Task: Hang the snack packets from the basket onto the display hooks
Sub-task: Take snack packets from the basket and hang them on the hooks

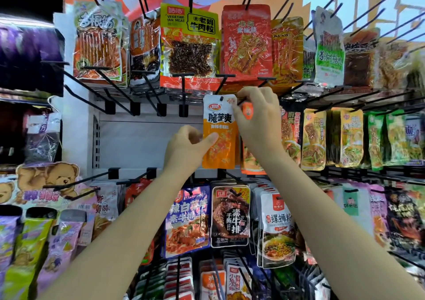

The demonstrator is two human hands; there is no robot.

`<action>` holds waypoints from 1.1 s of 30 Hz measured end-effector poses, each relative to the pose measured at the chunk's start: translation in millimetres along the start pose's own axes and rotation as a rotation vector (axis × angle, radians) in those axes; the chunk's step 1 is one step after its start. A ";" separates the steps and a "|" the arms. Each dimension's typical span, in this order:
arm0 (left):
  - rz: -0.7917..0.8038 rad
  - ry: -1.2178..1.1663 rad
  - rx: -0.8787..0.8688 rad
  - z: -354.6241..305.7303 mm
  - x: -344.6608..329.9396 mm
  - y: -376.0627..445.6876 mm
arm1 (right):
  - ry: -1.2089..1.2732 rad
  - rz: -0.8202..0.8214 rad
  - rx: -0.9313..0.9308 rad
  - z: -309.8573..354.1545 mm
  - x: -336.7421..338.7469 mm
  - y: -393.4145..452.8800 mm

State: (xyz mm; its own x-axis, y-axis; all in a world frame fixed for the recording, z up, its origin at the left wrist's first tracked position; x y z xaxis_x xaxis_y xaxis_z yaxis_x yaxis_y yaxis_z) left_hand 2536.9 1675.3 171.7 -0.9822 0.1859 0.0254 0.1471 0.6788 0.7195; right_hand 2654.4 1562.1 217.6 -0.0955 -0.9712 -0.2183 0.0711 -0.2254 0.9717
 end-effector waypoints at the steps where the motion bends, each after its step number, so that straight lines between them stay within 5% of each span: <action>1: 0.018 -0.021 0.003 -1.2 0.2 0.2 | -0.091 0.005 0.060 -6.8 3.5 -8.1; 6: 0.175 -0.226 0.120 -6.6 -12.4 12.9 | -0.304 0.170 0.115 -32.3 16.6 -30.4; 12: 0.123 -0.236 0.134 -9.6 -25.6 21.7 | -0.290 0.408 0.042 -41.0 11.1 -26.7; 19: 0.045 -0.203 0.071 -13.1 -21.2 8.8 | -0.263 0.432 0.032 -40.9 5.6 -23.9; 30: 0.179 -0.144 0.245 2.7 -31.8 31.0 | -0.238 0.480 0.012 -40.2 7.5 -25.2; 33: 0.236 0.034 0.196 -5.3 -23.5 24.3 | -0.199 0.464 0.028 -36.8 16.2 -26.7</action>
State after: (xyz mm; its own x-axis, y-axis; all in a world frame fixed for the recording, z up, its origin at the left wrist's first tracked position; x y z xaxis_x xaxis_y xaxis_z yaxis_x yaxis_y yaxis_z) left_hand 2562.9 1683.7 192.3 -0.9210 0.3333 0.2016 0.3882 0.7442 0.5436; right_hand 2687.5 1549.5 184.7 -0.2481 -0.9343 0.2561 0.1245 0.2314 0.9649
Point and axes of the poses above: each hand's wrist, its own y-axis towards the middle knuckle, its own x-axis out of the back of the hand, z = x × y, the point moved 1 cm from there along y, towards the middle knuckle, and after that the axes turned 11 degrees about -z, right-handed, at the moved point
